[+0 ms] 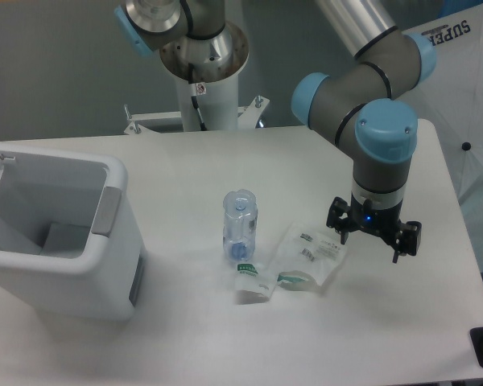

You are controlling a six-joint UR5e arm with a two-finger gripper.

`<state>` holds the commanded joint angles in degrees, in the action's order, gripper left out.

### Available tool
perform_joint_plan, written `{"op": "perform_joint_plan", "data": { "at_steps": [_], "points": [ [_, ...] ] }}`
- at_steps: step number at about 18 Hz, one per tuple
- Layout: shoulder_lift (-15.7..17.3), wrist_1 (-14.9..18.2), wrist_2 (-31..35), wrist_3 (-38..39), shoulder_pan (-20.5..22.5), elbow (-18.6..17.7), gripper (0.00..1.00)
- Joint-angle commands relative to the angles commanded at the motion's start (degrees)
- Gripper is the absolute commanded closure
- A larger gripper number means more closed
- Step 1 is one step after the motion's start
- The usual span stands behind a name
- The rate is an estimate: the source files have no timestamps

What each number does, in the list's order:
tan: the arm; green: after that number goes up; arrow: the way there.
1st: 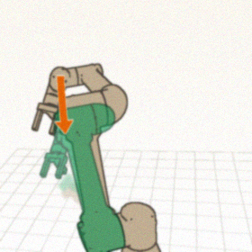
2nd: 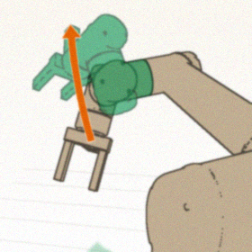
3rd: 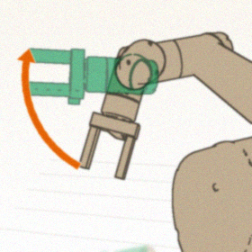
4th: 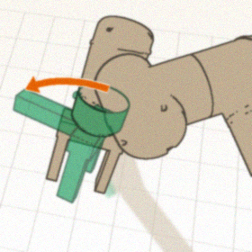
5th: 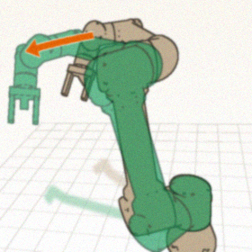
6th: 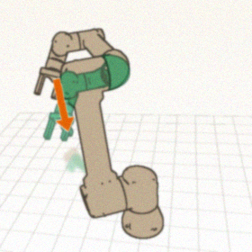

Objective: Place the trash in the trash can
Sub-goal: 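Move the open gripper over the clear plastic wrapper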

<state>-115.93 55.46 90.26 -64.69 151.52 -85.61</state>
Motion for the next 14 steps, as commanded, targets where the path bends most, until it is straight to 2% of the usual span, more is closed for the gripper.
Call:
{"op": "perform_joint_plan", "data": {
  "at_steps": [7,14],
  "points": [
    [-0.1,-0.6,-0.2,0.0,-0.2,-0.7,0.0],
    [-1.8,-1.9,-0.7,0.5,-0.4,-1.1,0.0]
  ]
}}
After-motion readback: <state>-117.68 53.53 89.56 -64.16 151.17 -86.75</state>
